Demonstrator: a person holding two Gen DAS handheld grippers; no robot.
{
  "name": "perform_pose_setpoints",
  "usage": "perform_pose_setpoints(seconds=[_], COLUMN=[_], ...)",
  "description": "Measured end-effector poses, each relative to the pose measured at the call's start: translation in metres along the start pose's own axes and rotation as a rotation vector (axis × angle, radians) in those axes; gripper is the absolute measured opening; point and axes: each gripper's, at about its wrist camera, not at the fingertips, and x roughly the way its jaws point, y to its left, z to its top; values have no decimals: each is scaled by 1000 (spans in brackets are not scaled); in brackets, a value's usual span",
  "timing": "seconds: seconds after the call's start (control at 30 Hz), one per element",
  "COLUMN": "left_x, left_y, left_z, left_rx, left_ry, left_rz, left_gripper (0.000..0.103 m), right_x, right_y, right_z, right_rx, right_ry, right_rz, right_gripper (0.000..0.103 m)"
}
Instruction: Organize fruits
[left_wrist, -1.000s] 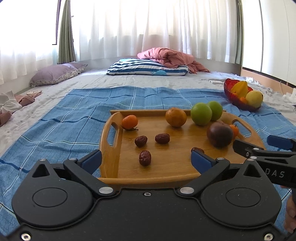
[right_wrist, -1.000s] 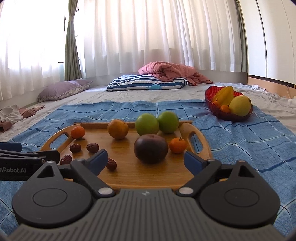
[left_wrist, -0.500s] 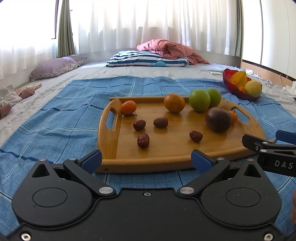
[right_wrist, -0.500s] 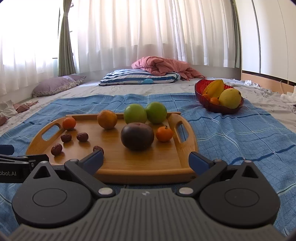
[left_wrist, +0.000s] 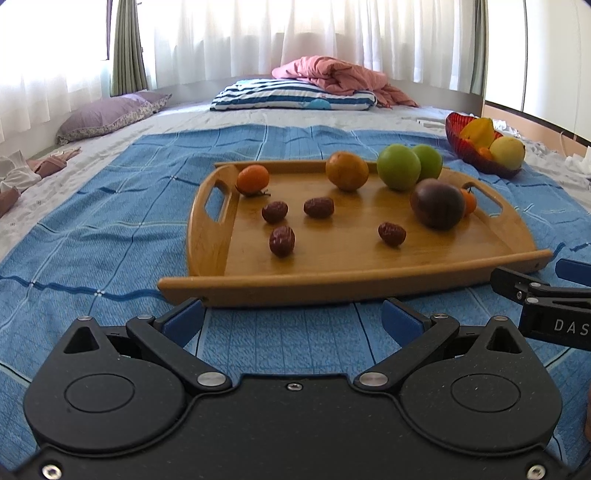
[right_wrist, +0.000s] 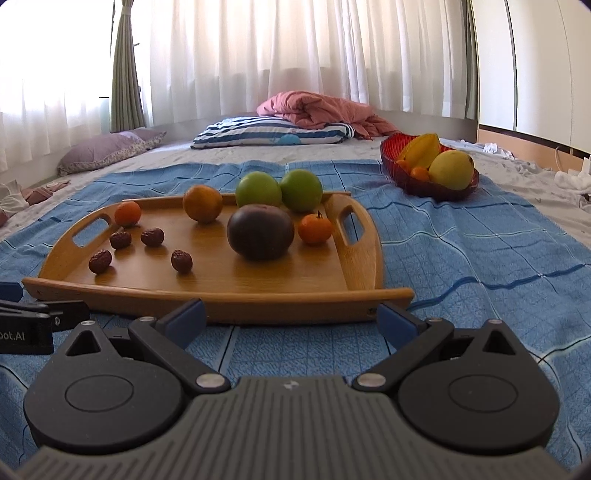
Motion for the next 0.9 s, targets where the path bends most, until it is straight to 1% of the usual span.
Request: perform_pose_setpoints(seconds=[0.47, 0.6, 0.77, 0.9], left_x=[24, 28, 32, 32], left_y=[-2, -3, 1, 2], left_z=[-7, -8, -11, -13], left_rx=[-12, -4, -38, -39], left_ry=[49, 43, 43, 32], left_rz=[13, 15, 6, 6], left_gripper=[103, 103, 103, 103], right_x=[18, 20, 21, 21], right_y=[3, 5, 9, 10], right_z=[-8, -10, -12, -14], right_rx=[-7, -22, -46, -48], right_ry=[97, 102, 97, 88], right_rz=[12, 17, 9, 7], right_gripper=[103, 103, 103, 103])
